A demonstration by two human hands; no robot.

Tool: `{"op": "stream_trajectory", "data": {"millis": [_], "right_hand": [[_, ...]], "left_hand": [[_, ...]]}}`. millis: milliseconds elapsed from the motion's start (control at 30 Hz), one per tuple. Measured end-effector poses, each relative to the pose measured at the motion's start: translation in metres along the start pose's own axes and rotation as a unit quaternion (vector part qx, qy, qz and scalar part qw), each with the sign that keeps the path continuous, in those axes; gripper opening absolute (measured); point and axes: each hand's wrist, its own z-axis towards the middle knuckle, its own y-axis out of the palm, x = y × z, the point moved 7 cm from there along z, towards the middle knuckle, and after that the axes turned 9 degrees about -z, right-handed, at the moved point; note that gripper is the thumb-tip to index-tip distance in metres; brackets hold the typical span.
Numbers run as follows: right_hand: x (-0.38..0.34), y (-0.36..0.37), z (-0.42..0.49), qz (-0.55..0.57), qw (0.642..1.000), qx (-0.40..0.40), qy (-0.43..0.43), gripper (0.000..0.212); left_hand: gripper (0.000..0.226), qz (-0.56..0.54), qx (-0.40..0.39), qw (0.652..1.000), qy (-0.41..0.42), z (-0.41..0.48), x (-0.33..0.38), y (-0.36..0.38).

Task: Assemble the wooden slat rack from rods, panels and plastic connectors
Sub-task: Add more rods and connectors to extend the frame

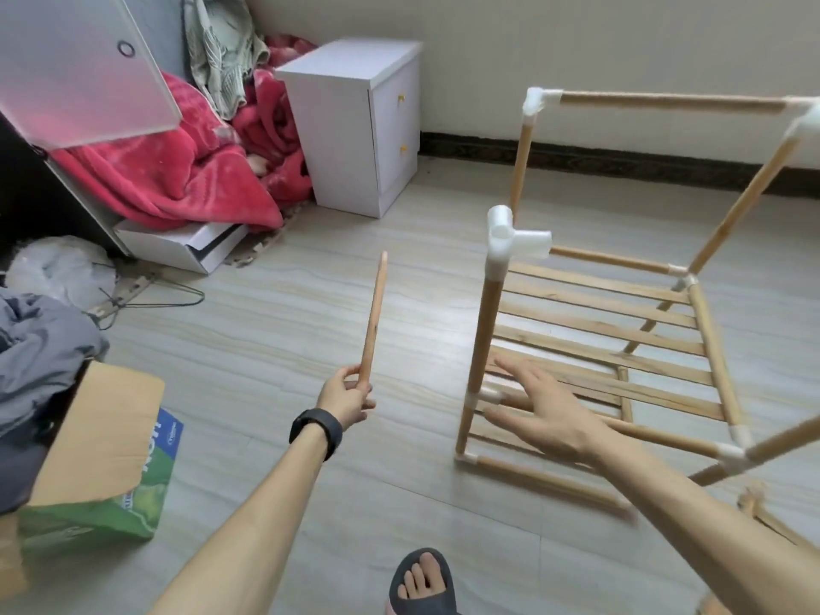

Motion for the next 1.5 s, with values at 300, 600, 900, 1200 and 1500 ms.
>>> {"op": "stream_trajectory", "data": {"millis": [300,600,900,1200,1500], "right_hand": [[-0.046,-0.166,-0.051,0.566,0.815,0.127,-0.015,0.08],[-0.02,-0.182,-0.103,0.745,0.611,0.259,0.07,0.029],[0.015,-0.161,-0.12,0.762,0.571,0.284,0.109,0.019],[0.013,-0.166,-0.11,0.748,0.606,0.26,0.069,0.034],[-0.002,-0.172,-0.092,0.723,0.643,0.248,0.051,0.028]], "left_hand": [[0.031,0.002,-0.157,0.932,0.325,-0.144,0.251,0.044],[0.036,-0.028,-0.099,0.94,0.325,-0.182,0.272,0.113],[0.036,-0.086,-0.113,0.947,0.288,-0.162,0.239,0.146],[0.019,-0.084,-0.141,0.936,0.312,-0.155,0.236,0.151],[0.019,-0.084,-0.117,0.94,0.31,-0.153,0.231,0.144]]}}
